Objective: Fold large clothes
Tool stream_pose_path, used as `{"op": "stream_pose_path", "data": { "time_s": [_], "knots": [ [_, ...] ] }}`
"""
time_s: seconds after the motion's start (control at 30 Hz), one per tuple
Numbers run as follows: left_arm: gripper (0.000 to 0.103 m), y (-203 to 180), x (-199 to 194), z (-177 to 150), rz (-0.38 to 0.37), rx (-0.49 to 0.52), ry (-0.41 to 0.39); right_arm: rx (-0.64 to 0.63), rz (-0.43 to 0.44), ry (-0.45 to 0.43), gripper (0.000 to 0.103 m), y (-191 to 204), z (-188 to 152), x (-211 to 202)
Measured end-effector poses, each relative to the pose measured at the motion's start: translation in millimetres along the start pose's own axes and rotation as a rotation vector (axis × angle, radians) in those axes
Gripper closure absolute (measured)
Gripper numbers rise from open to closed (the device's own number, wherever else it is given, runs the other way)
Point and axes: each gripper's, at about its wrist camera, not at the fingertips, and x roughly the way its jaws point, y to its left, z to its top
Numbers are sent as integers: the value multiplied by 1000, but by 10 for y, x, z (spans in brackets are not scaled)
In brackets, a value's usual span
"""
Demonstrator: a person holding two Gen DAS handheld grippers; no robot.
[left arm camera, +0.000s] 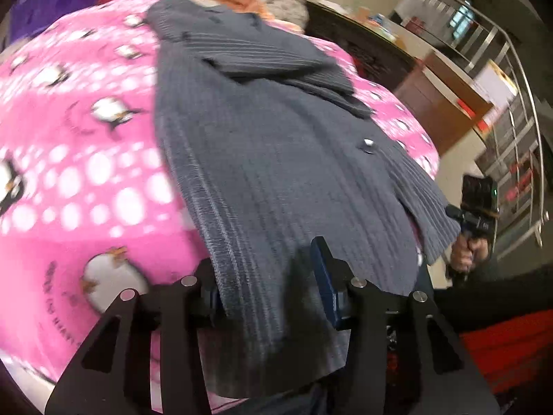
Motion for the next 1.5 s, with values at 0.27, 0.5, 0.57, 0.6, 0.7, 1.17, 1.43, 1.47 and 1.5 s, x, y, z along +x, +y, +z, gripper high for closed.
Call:
{"op": "stream_pose_path", "data": {
  "time_s": [0.27,0.5,0.57,0.6,0.7,1.17,1.43,1.47,1.5],
  "knots": [
    [90,32,77,26,60,0,-12,28,2,8,63,-91,84,237],
    [97,10,-215,281,-32,-48,-181,-79,43,-103,84,72,342,22],
    [97,-25,-271,449,-59,-55,-239,-95,59,-169,85,72,546,-70],
    [97,-27,-284,525,-67,-61,-259,-102,60,-191,85,68,633,-96],
    [97,-12,-317,866,-72,-92,-335,-116,68,-262,85,51,1003,-131],
    [98,974,293,2870,173,-322,-446,69,-172,-409,85,-1046,2980,731],
    [96,1460,1285,3320,408,-259,-322,140,-332,-337,85,-2007,3391,1591],
    [96,1497,1382,3280,425,-258,-320,170,-349,-318,84,-2146,3376,1682],
    [95,1524,1443,3246,429,-255,-325,193,-342,-305,84,-2244,3337,1736]
  ]
}}
